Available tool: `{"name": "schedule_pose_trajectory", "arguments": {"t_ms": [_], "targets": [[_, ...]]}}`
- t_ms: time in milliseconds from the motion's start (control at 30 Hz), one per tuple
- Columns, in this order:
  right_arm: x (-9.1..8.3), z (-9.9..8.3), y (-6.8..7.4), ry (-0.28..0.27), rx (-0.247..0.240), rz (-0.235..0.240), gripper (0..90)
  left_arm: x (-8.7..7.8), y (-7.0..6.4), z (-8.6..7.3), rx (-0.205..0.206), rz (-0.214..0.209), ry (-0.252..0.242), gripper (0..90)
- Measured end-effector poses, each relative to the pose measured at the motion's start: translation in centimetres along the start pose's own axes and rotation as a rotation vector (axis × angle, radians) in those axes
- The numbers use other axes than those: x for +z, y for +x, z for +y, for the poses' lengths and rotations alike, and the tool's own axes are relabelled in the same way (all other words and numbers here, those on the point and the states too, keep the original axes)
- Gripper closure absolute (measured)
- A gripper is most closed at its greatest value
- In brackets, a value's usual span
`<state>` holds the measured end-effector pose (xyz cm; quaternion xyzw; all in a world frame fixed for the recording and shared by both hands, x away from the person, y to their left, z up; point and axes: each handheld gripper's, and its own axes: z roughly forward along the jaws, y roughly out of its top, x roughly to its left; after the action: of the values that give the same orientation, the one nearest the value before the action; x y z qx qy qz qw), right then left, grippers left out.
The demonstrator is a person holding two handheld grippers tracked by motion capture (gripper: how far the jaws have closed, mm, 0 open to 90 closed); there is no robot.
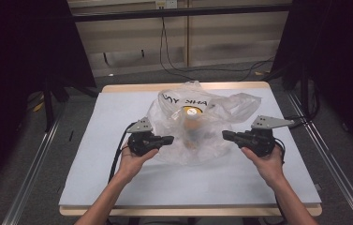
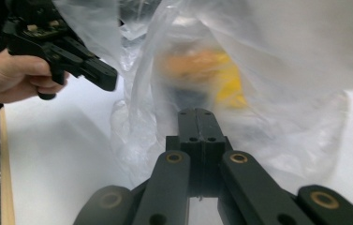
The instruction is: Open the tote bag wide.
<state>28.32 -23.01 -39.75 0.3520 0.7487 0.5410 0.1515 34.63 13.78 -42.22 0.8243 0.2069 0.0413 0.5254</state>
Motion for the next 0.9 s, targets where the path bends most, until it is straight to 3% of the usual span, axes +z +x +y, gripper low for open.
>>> {"name": "schedule_pose_trajectory", "arguments": {"t_ms": [100, 233, 333, 467, 600, 733, 800, 900], "targets": [[-1.8, 0.0, 0.1, -0.022, -0.002, -0.015, 90.0, -0.9, -0.2, -0.1, 0.0, 0.001, -0.011, 90.0], [-2.8, 0.9, 0.8, -0.051, -0.011, -0.007, 90.0, -2.4, -0.9, 0.9, 0.026, -0.005, -0.057, 90.0], [-3.1, 2.7, 2.2, -0.075, -0.043, 0.012, 90.0, -3.8, -1.7, 2.4, 0.057, 0.0, -0.101, 90.0], [-2.8, 5.6, 3.9, -0.095, -0.092, 0.045, 90.0, -4.9, -1.7, 4.4, 0.075, 0.005, -0.153, 90.0], [-1.9, 8.3, 4.2, -0.099, -0.122, 0.023, 90.0, -5.5, -1.4, 6.8, 0.098, 0.018, -0.206, 90.0], [-0.1, 10.5, 2.9, -0.083, -0.128, -0.04, 90.0, -4.7, 0.0, 8.6, 0.089, 0.05, -0.201, 90.0], [1.1, 10.7, 1.9, -0.06, -0.119, -0.08, 90.0, -3.5, 1.3, 8.9, 0.067, 0.08, -0.172, 90.0], [3.0, 10.2, 0.5, -0.028, -0.079, -0.095, 90.0, -0.7, 3.5, 8.3, 0.02, 0.083, -0.092, 90.0]]}}
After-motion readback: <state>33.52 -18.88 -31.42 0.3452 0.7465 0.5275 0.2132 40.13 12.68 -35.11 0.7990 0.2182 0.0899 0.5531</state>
